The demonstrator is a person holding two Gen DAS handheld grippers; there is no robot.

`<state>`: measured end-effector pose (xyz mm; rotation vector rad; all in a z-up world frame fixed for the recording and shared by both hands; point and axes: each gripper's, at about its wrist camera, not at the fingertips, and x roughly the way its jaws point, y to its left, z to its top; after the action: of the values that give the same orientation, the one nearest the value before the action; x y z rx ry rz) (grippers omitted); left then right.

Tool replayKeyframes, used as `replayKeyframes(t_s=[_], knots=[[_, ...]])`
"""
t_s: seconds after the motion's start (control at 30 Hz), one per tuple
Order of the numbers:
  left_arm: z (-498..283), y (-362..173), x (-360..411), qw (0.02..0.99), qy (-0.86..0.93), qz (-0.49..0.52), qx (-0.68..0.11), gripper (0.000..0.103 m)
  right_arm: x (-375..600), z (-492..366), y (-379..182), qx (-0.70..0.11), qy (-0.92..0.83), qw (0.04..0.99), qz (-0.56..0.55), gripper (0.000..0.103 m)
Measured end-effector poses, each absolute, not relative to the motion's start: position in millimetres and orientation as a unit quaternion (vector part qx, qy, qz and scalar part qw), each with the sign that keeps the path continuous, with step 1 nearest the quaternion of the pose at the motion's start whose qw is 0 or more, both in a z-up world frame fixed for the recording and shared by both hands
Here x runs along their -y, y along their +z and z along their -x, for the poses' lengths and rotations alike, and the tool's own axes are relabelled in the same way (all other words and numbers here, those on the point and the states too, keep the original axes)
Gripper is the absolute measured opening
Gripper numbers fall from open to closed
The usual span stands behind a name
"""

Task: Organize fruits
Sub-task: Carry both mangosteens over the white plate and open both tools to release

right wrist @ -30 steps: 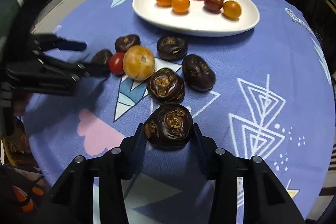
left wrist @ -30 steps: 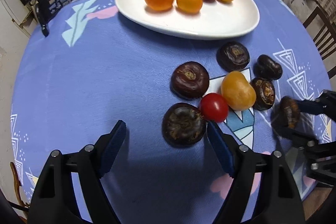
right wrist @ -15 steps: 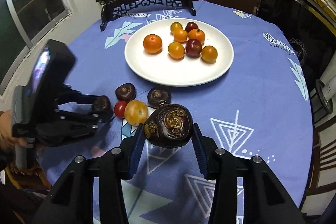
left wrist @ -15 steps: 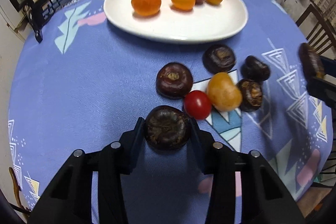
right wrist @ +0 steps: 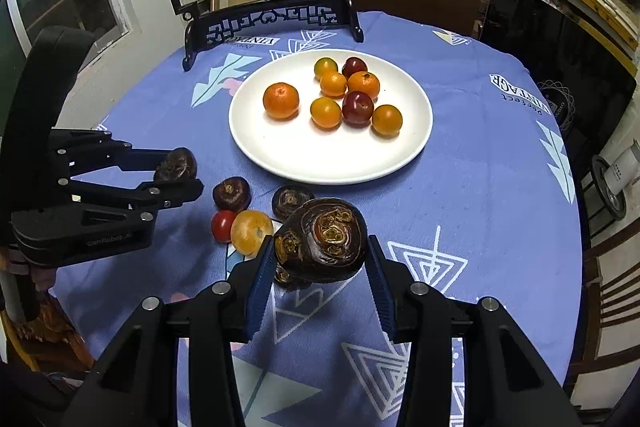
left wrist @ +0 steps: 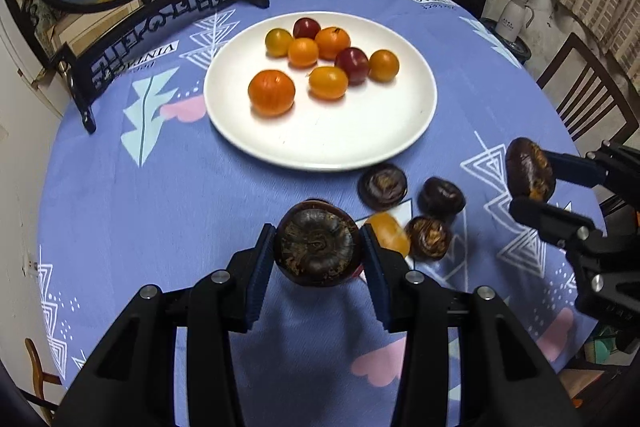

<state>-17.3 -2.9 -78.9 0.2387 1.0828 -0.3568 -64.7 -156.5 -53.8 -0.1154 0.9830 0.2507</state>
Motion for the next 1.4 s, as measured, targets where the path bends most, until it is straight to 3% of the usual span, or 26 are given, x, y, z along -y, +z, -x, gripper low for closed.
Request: replayKeyframes(t_s=[0.4,0.7,1.4], knots=[[-15,-57,19,0.850,-0.149,-0.122,-0.490,0.042,164,46,-45,-0.458,0.119,0.880,0.042,0.045],[-74,-34,15,0.870,-0.115,-0.097,-0.470,0.042,175,-7,-15,-0.405,0.132,0.905,0.015,0.045],[-165,-88,23,0.850,-0.071,-0.105,-0.512,0.042,145,-97,-89,-0.487,0.133,0.862,0.034,0.046]])
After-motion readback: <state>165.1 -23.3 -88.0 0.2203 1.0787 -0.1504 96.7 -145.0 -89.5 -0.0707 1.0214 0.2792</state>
